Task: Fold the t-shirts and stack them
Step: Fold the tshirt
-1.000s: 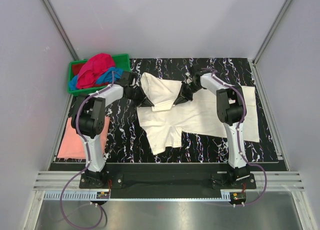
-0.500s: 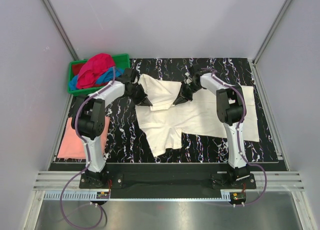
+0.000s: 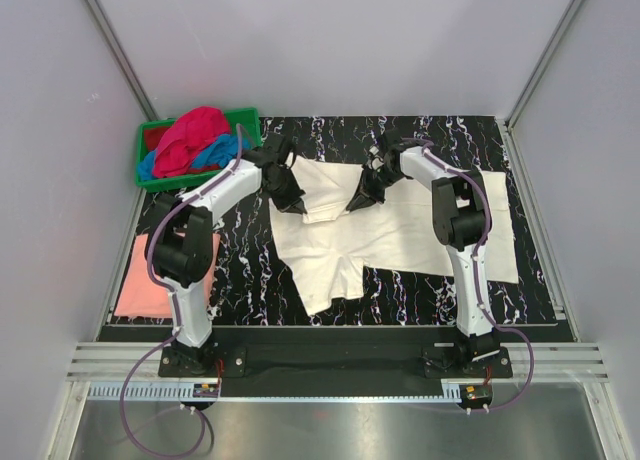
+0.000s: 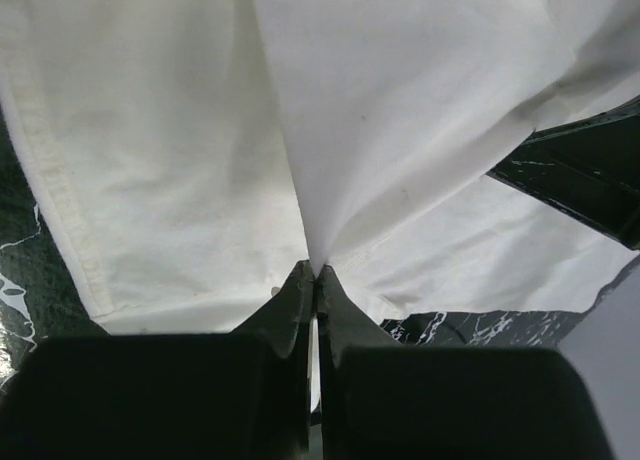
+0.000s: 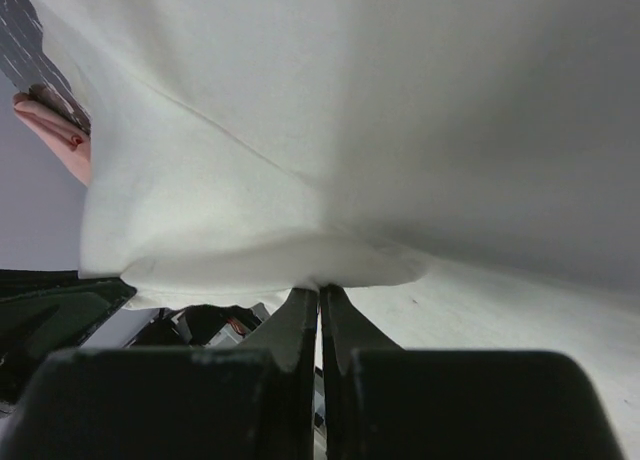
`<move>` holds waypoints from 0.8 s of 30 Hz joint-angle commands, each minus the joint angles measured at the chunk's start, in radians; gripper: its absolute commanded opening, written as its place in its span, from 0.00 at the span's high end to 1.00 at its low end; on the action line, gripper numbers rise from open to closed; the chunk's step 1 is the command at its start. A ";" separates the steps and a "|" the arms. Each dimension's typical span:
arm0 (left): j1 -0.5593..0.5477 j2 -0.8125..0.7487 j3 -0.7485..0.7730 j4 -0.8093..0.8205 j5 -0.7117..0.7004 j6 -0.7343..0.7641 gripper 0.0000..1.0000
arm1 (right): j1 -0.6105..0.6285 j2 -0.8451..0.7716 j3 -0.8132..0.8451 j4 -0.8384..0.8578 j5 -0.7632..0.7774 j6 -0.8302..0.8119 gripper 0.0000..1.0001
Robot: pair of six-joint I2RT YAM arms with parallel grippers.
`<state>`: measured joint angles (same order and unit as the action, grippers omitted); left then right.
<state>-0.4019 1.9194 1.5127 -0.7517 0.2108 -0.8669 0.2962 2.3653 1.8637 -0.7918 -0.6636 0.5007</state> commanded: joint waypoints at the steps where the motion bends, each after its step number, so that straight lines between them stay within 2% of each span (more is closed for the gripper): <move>1: -0.011 -0.050 0.032 -0.106 -0.116 -0.030 1.00 | -0.006 0.012 0.005 -0.012 0.018 -0.025 0.99; 7: -0.020 -0.046 0.052 -0.158 -0.166 -0.073 1.00 | -0.006 0.015 0.002 -0.014 0.019 -0.027 0.99; 14: -0.066 -0.054 0.147 -0.268 -0.310 -0.093 1.00 | -0.006 0.018 0.003 -0.017 0.022 -0.027 0.99; 17: -0.068 -0.049 0.141 -0.288 -0.300 -0.116 1.00 | -0.008 0.020 0.002 -0.015 0.022 -0.027 0.99; 22: -0.071 -0.057 0.080 -0.230 -0.226 -0.104 1.00 | -0.006 0.023 -0.006 -0.015 0.021 -0.030 0.99; 23: -0.071 -0.056 0.086 -0.233 -0.234 -0.071 0.75 | -0.006 0.023 -0.006 -0.017 0.019 -0.033 0.99; 24: -0.066 -0.056 0.110 -0.229 -0.237 -0.040 0.66 | -0.006 0.025 -0.005 -0.020 0.018 -0.033 0.99</move>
<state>-0.4820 1.9137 1.6035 -0.9443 0.0021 -0.9562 0.3031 2.3730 1.8603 -0.8074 -0.6697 0.4904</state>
